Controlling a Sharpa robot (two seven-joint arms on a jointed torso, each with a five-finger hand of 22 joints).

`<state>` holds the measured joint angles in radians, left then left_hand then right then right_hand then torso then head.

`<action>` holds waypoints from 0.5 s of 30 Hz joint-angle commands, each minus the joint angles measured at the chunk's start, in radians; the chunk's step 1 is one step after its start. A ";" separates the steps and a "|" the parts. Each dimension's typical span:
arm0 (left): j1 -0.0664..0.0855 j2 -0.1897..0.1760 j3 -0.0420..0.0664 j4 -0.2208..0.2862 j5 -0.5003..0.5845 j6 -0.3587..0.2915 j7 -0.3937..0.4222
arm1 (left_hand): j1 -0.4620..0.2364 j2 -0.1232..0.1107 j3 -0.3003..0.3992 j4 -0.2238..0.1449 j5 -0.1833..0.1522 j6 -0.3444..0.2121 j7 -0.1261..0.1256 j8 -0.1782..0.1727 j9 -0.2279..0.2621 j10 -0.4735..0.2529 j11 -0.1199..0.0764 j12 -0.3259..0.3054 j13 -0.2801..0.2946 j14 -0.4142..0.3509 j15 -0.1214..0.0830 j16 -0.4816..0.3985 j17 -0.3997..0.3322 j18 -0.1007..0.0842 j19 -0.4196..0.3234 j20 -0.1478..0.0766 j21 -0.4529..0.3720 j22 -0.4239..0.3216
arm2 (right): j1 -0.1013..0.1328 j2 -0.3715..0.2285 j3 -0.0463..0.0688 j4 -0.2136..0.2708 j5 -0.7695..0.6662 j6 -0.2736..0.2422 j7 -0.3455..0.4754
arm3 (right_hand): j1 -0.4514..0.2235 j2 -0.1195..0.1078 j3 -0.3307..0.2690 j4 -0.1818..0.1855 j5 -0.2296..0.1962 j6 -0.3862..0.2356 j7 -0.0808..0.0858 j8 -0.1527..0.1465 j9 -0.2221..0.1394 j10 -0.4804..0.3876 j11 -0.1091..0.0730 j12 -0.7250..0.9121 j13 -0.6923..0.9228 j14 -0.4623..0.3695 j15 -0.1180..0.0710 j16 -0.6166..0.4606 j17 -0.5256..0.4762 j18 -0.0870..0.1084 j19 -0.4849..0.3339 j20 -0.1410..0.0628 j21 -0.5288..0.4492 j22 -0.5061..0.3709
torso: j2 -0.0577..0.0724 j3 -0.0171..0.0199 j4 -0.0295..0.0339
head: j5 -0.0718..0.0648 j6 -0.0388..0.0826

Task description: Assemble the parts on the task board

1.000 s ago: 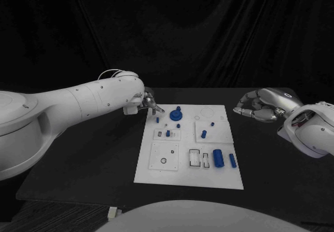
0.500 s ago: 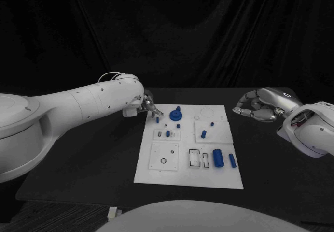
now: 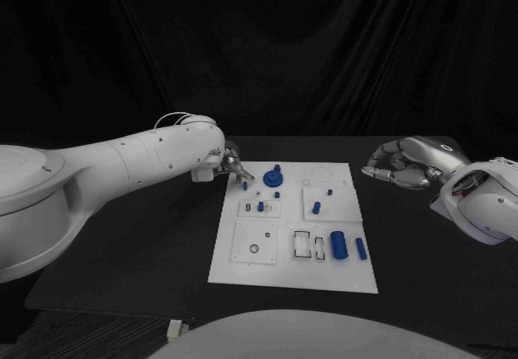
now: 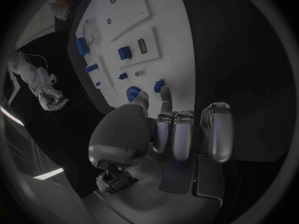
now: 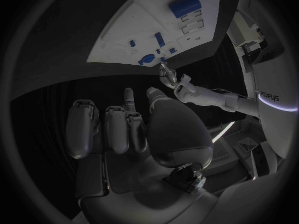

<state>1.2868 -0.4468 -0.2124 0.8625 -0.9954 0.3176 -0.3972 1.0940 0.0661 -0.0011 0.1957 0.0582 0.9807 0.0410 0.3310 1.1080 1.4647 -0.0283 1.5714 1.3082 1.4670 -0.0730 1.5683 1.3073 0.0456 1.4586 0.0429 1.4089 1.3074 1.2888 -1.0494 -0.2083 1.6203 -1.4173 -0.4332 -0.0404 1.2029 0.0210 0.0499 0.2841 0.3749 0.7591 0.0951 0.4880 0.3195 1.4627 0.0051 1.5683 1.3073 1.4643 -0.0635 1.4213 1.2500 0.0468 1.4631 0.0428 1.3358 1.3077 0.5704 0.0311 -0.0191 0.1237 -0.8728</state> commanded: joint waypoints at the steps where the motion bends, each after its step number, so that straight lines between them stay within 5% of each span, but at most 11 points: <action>1: -0.003 0.004 0.001 -0.001 0.001 0.018 0.003 | 0.000 0.013 -0.001 0.003 0.005 -0.002 0.002 0.005 0.001 0.106 0.007 -0.001 0.263 0.104 0.008 0.003 0.263 0.001 -0.003 0.004 -0.006 0.181 | -0.002 -0.001 0.001 0.002 -0.002 0.002 -0.010 | 0.005 -0.001 -0.005 0.001 0.005 0.005 -0.001 0.000 -0.001 0.108 0.006 0.003 0.263 0.052 0.005 -0.004 0.001 0.009 0.019 0.007 -0.004 0.189 | -0.001 0.0005 -0.0010 | 0.000 0.000; 15: -0.016 0.014 0.001 -0.010 0.001 0.024 0.009 | 0.004 0.017 0.002 0.001 0.011 -0.006 0.003 0.004 0.002 0.106 0.008 -0.001 0.263 0.104 0.009 0.003 0.263 0.002 -0.007 0.005 -0.011 0.180 | -0.002 -0.004 0.001 0.003 -0.002 0.001 -0.009 | 0.005 -0.001 -0.005 0.001 0.005 0.006 -0.001 0.000 -0.001 0.108 0.006 0.003 0.263 0.052 0.005 -0.004 0.002 0.009 0.019 0.007 -0.005 0.189 | 0.000 0.0002 -0.0005 | -0.003 0.000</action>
<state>1.2729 -0.4358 -0.2125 0.8532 -0.9958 0.3295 -0.3986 1.1002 0.0721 -0.0011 0.1958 0.0681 0.9788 0.0428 0.3310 1.1094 1.4647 -0.0283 1.5714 1.3082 1.4670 -0.0730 1.5683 1.3073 0.0455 1.4549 0.0465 1.4039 1.3073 1.2888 -1.0514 -0.2083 1.6215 -1.4173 -0.4330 -0.0402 1.2029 0.0210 0.0499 0.2841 0.3749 0.7591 0.0951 0.4880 0.3196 1.4627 0.0051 1.5683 1.3073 1.4643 -0.0634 1.4213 1.2500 0.0468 1.4631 0.0428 1.3358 1.3075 0.5704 0.0313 -0.0198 0.1208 -0.8728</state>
